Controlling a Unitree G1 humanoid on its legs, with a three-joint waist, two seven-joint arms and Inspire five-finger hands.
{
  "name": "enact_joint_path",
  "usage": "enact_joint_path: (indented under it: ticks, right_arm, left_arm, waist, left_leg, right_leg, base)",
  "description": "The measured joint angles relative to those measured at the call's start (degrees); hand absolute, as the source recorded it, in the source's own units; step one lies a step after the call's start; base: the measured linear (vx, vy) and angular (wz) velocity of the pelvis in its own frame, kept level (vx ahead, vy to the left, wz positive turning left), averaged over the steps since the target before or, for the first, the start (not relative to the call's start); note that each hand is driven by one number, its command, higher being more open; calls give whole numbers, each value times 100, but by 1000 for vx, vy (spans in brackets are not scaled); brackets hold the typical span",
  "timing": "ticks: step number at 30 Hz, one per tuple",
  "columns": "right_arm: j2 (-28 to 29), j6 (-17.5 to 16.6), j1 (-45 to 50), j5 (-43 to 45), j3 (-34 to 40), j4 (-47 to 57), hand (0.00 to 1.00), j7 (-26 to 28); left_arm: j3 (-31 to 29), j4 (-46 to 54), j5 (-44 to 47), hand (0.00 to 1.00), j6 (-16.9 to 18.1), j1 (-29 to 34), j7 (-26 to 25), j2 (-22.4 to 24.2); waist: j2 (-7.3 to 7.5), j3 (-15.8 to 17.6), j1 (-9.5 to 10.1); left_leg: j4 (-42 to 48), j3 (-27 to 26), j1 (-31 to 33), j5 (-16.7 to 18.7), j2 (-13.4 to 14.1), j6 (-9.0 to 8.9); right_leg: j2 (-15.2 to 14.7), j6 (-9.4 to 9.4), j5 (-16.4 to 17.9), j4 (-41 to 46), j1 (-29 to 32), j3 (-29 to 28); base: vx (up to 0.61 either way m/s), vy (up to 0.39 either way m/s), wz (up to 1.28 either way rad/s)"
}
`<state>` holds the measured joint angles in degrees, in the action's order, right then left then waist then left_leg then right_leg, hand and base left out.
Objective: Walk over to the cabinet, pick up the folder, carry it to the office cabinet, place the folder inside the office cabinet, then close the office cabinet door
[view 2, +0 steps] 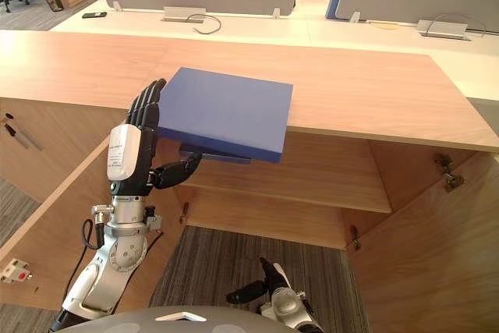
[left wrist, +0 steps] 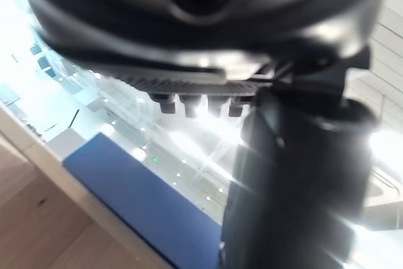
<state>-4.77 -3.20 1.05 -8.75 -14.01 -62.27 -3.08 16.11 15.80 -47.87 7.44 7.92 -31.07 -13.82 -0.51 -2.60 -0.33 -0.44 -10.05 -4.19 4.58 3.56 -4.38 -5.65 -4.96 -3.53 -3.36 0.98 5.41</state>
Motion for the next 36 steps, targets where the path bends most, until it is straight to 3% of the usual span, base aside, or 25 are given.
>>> enact_joint_path:
  ticks: [7, 13, 19, 27, 28, 36]
  right_arm:
    - [-24, 2, 45, -3, 43, 0, 100, 21]
    - [-22, -4, 37, -1, 112, 32, 100, 34]
    - [-20, -5, 40, 1, 220, 66, 100, 32]
    - [-23, -6, 37, 0, 229, 72, 100, 33]
    - [-23, -6, 37, 0, 230, 71, 100, 33]
    - [-26, -13, 42, 0, 286, 68, 100, 38]
  left_arm:
    - [192, -237, -3, 100, -25, -504, 7, -231]
    - [440, -940, -233, 100, -135, -868, 61, -323]
    - [518, -1240, -234, 100, -155, -980, 157, -373]
    - [597, -1439, -467, 100, -130, -1089, 253, -456]
    - [620, -1518, -477, 0, -128, -1159, 260, -478]
    - [612, -2302, -783, 0, -315, -2179, 130, -626]
  waist:
    - [55, -39, -31]
    - [52, -42, -179]
    - [51, -42, -288]
    - [58, -46, -295]
    - [58, -46, -295]
    - [86, -44, -335]
  left_leg:
    - [-60, -59, -41, 24, -40, 34]
    - [50, -173, -40, 109, -80, 69]
    - [83, -230, -37, 121, -89, 62]
    - [11, -325, -67, 135, -105, 57]
    - [5, -328, -89, 142, -106, 59]
    - [-79, -383, -256, 166, -111, 58]
  right_leg:
    - [-21, -28, -30, -69, -17, -30]
    - [-65, -37, -96, -70, 2, -128]
    - [-68, -26, -89, -70, 29, -168]
    - [-30, 37, -66, -99, 66, -239]
    - [-25, 43, -64, -105, 43, -237]
    - [-25, 101, -28, -113, -58, -240]
  base:
    - [13, 7, -3]
    - [-37, 20, -10]
    - [-45, -5, -6]
    - [-8, -5, -6]
    - [0, 0, 0]
    - [-9, -4, -3]
